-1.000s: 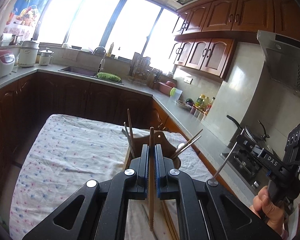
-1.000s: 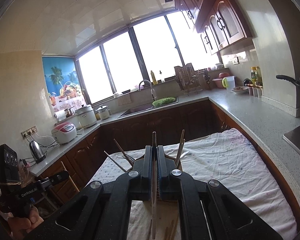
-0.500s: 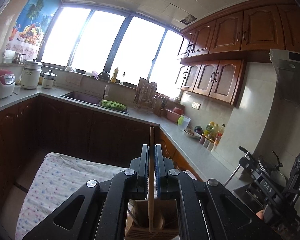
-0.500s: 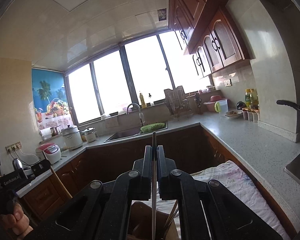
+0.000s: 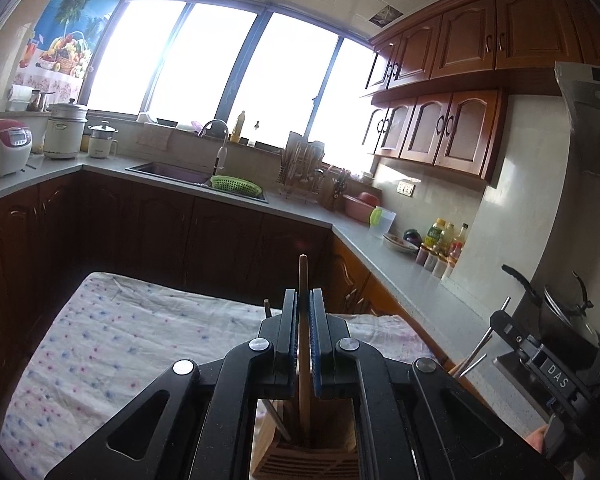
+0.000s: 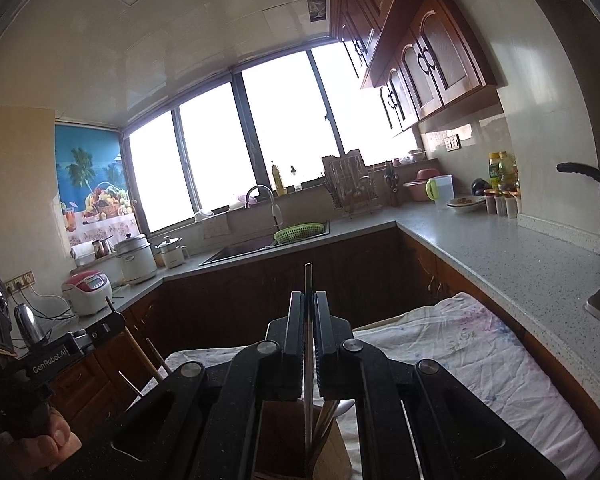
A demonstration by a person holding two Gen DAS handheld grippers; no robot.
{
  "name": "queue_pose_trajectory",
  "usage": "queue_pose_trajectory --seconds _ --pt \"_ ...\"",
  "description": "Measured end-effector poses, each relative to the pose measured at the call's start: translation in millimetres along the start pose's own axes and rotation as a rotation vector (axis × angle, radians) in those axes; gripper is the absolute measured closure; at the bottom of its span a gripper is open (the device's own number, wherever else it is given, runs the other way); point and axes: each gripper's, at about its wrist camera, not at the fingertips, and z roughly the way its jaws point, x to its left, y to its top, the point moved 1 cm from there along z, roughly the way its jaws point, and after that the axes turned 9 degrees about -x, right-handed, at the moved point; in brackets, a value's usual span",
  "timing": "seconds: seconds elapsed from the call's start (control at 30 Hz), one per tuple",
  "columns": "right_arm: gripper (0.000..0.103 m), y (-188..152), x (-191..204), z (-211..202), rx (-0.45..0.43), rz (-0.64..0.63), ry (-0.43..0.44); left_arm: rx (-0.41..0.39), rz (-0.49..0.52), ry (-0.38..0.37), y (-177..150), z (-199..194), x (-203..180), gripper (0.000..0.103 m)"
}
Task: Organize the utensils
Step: 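Lift both chopsticks upright and lower them into the holder, then open both grippers to leave the chopsticks in the holder, then move both open grippers back over the remaining chopsticks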
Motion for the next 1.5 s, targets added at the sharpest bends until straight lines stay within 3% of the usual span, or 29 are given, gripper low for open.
queue_pose_trajectory --seconds 0.2,0.7,0.8,0.87,0.9,1.0,1.03,1.07,1.13,1.3,1.5 --pt "0.099 -20.7 -9.5 -0.1 0.056 0.028 -0.005 0.055 0.008 0.009 -11.1 4.4 12.7 0.1" --pt "0.098 -32.2 -8.8 8.9 0.142 0.031 -0.003 0.072 -0.004 0.007 -4.8 -1.2 18.8 0.099" --pt "0.094 -30.9 -10.1 8.0 0.144 0.049 0.01 0.089 -0.026 0.0 -4.0 -1.2 20.4 0.095" --pt "0.091 -28.0 -10.6 4.5 0.136 0.063 0.014 0.084 -0.032 -0.009 -1.2 -4.8 19.1 0.085" --pt "0.085 -25.4 -10.4 1.4 0.128 0.069 0.019 0.076 -0.028 -0.008 1.5 -8.4 17.7 0.083" --pt "0.042 -14.3 -10.6 -10.8 0.082 0.082 0.023 0.049 -0.014 -0.014 7.7 -22.7 12.4 0.067" --pt "0.033 -10.3 -11.4 -15.8 0.063 0.086 0.022 0.038 -0.013 -0.014 7.5 -28.6 10.8 0.057" --pt "0.03 -6.3 -12.2 -20.8 0.047 0.092 0.02 0.022 -0.007 0.004 8.4 -35.8 9.4 0.042" --pt "0.019 1.0 -14.7 -29.0 0.026 0.107 0.018 -0.013 -0.005 0.015 8.3 -51.6 8.5 0.028" --pt "0.002 8.5 -18.5 -49.6 -0.002 0.123 0.012 -0.025 -0.024 0.037 -2.0 -85.1 13.3 0.021" --pt "0.0 -5.7 -17.9 -71.6 0.043 0.134 0.03 0.02 -0.049 0.069 -25.3 -120.0 19.5 0.017"
